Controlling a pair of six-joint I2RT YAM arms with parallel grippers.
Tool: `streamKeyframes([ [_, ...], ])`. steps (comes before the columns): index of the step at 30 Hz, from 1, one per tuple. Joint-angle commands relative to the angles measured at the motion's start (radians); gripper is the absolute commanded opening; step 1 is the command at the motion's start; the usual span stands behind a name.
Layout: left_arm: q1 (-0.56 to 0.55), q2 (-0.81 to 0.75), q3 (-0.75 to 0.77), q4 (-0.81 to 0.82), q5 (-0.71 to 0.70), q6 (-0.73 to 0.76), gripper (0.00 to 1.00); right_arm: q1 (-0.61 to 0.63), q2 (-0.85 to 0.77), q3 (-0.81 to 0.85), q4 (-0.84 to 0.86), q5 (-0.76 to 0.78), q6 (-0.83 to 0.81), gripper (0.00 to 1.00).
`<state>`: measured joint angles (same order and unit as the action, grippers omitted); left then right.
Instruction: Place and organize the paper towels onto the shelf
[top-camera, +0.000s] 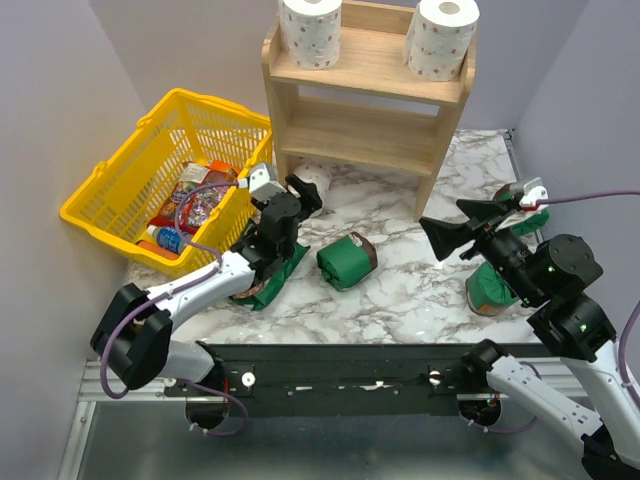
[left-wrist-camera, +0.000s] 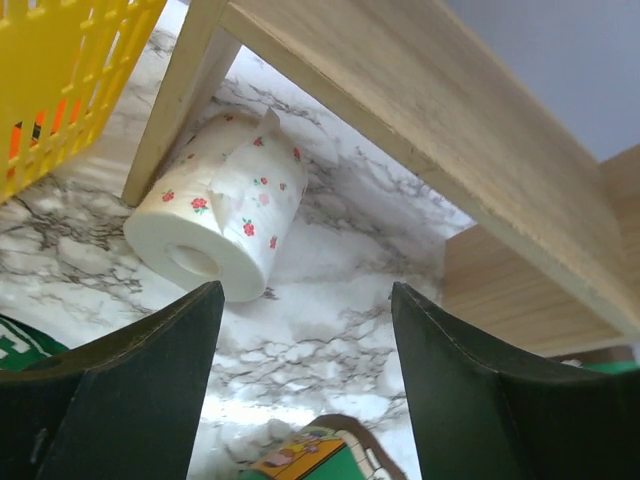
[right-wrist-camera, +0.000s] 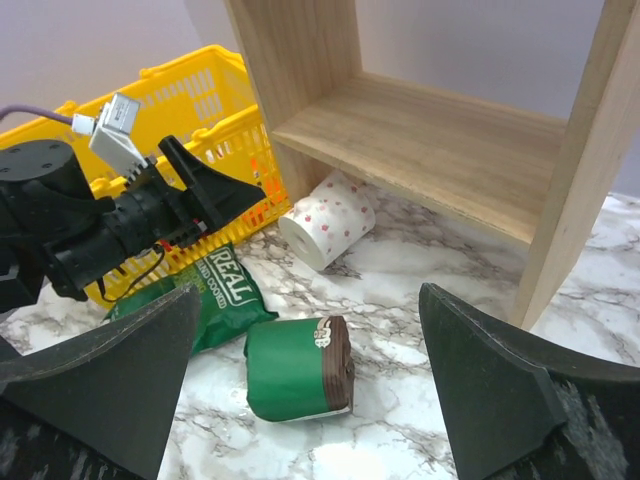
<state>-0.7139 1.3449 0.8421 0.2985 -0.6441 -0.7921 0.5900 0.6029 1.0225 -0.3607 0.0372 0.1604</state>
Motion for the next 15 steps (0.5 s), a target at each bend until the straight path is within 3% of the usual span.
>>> streamKeyframes([
  [1,0.042,0.029,0.037,-0.073,0.003,-0.341,0.79,0.004,-0.034,-0.009,0.017,-0.025,0.002,0.98],
  [5,0.044,0.075,0.055,-0.114,0.043,-0.458,0.79,0.004,-0.061,-0.018,0.017,-0.022,-0.007,0.98],
  [15,0.044,0.209,0.029,0.007,0.052,-0.568,0.75,0.004,-0.077,-0.015,0.019,-0.069,0.001,0.98],
])
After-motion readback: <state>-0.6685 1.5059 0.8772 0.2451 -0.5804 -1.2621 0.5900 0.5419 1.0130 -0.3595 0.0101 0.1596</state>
